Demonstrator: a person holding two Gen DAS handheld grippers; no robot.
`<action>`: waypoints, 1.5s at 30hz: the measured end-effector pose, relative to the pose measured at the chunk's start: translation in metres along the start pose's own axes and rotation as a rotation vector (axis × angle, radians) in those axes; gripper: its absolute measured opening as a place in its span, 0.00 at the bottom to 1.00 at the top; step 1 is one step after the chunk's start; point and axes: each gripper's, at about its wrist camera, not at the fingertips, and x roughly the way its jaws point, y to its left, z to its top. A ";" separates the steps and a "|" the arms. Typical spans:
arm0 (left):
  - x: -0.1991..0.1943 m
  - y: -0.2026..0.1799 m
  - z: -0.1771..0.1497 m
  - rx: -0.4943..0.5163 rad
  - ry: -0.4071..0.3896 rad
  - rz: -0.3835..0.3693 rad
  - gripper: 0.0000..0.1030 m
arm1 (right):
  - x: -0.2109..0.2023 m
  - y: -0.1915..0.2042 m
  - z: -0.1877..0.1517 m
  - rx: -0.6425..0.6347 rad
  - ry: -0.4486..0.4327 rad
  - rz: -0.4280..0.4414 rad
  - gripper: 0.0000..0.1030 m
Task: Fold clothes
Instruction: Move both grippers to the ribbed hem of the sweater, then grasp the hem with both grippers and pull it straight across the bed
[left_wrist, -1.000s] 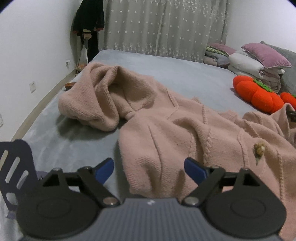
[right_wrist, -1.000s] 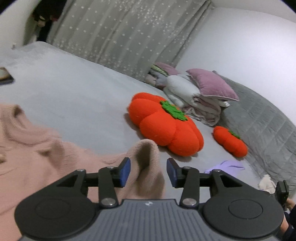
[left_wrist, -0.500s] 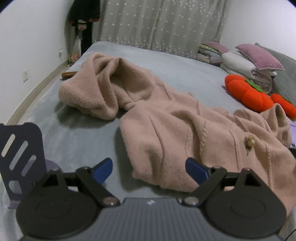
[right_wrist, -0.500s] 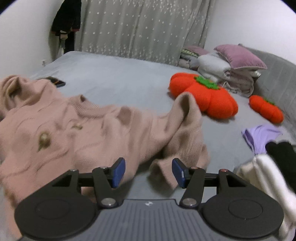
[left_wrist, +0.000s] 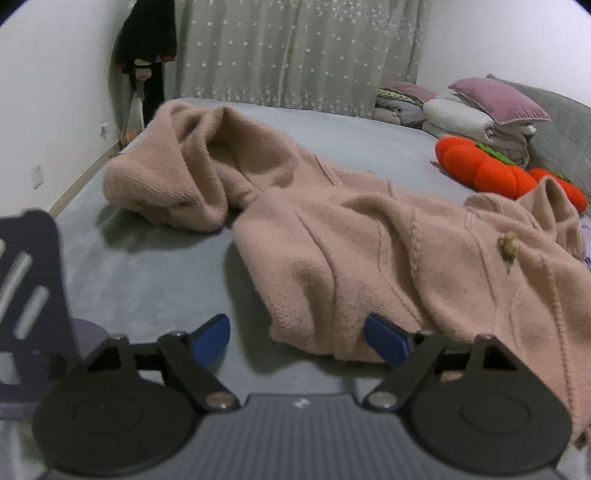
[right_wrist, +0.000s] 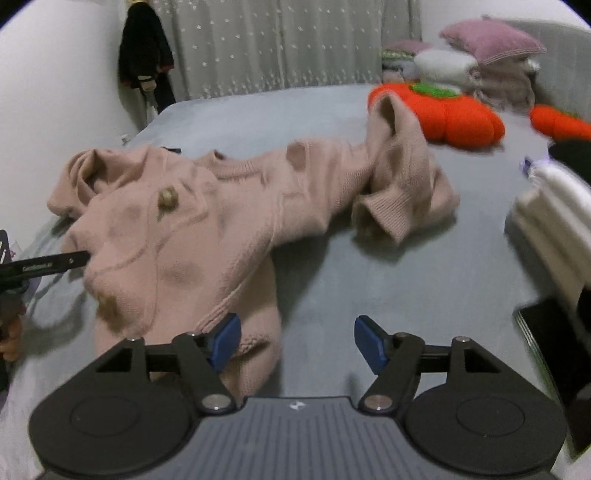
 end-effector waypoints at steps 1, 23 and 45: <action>0.004 0.000 -0.001 0.001 0.000 -0.010 0.79 | 0.003 -0.003 -0.003 0.020 0.011 0.007 0.67; 0.016 -0.026 -0.004 0.089 -0.042 -0.088 0.23 | 0.025 0.034 -0.030 -0.020 0.055 0.125 0.21; -0.151 -0.015 0.044 -0.080 -0.047 -0.120 0.14 | -0.112 -0.054 0.006 0.287 -0.239 0.175 0.14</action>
